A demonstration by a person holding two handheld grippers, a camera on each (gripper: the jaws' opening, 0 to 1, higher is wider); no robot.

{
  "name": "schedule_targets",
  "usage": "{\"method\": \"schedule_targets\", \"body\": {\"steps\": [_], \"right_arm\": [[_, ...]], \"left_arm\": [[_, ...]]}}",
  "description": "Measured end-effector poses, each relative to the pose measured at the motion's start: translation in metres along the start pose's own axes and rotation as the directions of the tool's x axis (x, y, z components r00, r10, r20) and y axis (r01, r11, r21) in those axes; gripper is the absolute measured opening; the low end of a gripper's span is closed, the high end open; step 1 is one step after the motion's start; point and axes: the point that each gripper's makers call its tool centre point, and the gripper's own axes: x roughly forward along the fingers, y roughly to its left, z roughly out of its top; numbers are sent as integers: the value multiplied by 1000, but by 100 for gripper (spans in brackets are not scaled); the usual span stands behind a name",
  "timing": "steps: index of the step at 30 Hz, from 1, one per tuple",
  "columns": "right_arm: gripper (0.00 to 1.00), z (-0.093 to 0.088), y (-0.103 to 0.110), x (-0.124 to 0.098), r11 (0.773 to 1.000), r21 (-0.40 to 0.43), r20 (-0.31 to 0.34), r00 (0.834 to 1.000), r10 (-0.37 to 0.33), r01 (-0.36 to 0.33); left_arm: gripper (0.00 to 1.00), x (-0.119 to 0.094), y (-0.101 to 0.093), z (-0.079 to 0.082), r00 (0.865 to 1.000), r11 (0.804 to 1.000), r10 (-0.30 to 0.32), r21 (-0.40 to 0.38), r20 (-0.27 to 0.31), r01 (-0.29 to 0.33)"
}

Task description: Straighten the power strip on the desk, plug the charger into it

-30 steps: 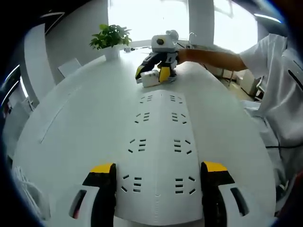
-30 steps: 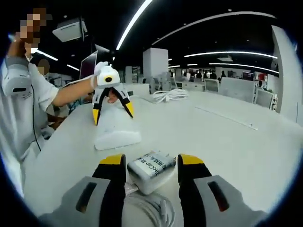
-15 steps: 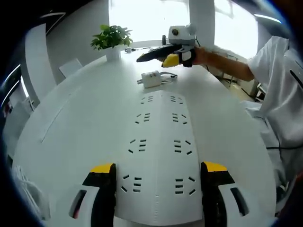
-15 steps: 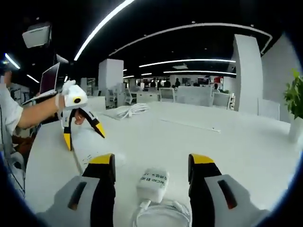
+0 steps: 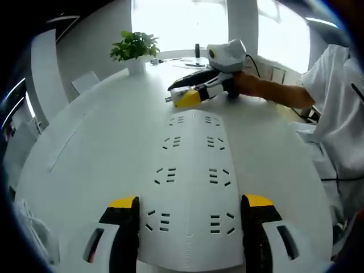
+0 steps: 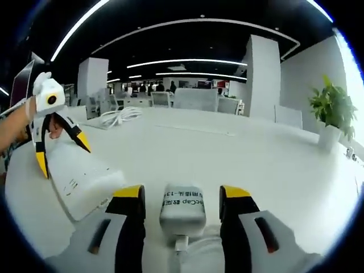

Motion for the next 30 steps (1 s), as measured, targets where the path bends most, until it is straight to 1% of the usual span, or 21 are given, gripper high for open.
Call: {"method": "schedule_targets", "body": {"steps": [3, 5, 7, 12, 16, 18, 23, 25, 27, 28, 30], "right_arm": [[46, -4, -4, 5, 1000, 0, -19, 1000, -19, 19], [44, -7, -5, 3, 1000, -5, -26, 999, -31, 30], [41, -7, -5, 4, 1000, -2, -25, 999, -25, 25], [37, -6, -5, 8, 1000, -18, -24, 999, -22, 22], [36, -6, -5, 8, 1000, -7, -18, 1000, -20, 20], [33, -5, -4, 8, 1000, -9, -16, 1000, -20, 20], [32, -5, -6, 8, 1000, -4, -13, 1000, -24, 24], [32, -7, -5, 7, 1000, -18, -20, 999, -26, 25], [32, -12, -7, 6, 998, -54, -41, 999, -36, 34], [32, -13, -4, 6, 998, -61, -43, 999, -33, 30], [32, -12, -5, 6, 998, -53, -43, 999, -29, 26]], "left_arm": [[74, 0, 0, 0, 1000, 1000, -1, 0, -1, 1], [74, 0, 0, 0, 1000, 1000, 0, 0, 0, 0], [74, 0, 0, 0, 1000, 1000, -1, 0, 0, 1], [74, 0, 0, 0, 1000, 1000, -1, 1, 1, 1], [74, 0, 0, 0, 1000, 1000, 0, 0, 7, 0], [74, 0, 0, 1, 1000, 1000, 1, -1, 9, -1], [74, 0, 0, 1, 1000, 1000, 3, -2, 10, -3], [74, 0, 0, 1, 1000, 1000, 5, -3, 13, -5], [74, 0, 0, 1, 1000, 1000, 7, -4, 16, -7], [74, 0, -1, 1, 1000, 1000, 8, -5, 17, -8], [74, 0, -1, 1, 1000, 1000, 9, -5, 21, -9]]}}
